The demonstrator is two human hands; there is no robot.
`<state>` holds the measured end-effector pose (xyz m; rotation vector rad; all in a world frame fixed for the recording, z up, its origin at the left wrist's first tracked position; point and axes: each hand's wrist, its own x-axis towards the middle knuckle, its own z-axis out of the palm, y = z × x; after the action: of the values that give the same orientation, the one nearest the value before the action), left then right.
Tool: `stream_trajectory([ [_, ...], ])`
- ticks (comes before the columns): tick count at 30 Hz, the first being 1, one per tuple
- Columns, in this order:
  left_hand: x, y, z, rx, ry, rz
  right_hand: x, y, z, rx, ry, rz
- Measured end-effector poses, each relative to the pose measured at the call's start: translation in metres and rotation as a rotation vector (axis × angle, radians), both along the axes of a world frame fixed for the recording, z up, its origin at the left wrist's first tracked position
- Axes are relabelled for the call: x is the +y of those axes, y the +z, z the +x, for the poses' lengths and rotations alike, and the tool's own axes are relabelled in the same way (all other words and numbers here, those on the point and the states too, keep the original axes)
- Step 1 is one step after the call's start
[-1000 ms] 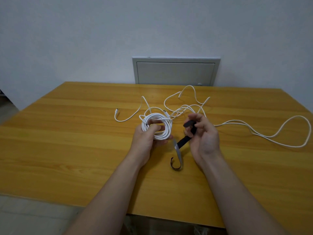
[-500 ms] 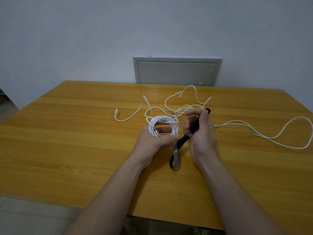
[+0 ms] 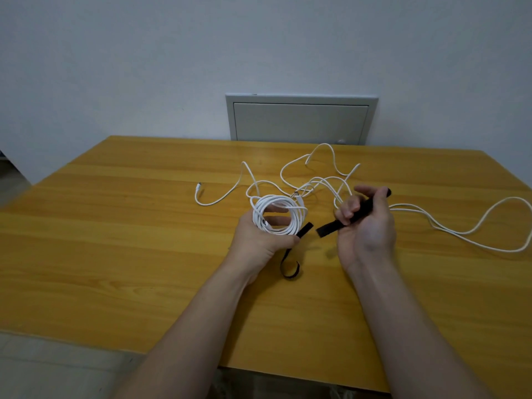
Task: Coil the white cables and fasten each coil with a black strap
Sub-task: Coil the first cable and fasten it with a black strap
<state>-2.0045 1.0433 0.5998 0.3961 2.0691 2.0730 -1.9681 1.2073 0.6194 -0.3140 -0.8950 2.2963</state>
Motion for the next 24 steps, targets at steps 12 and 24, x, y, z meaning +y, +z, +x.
stream_trajectory([
  [12,-0.002,-0.001,-0.003,0.01,0.154,0.206,-0.002,-0.013,0.006,-0.269,-0.341,0.696],
  [24,-0.003,0.019,0.009,-0.382,-0.125,0.604,-0.011,-0.015,0.004,-0.352,-0.233,0.758],
])
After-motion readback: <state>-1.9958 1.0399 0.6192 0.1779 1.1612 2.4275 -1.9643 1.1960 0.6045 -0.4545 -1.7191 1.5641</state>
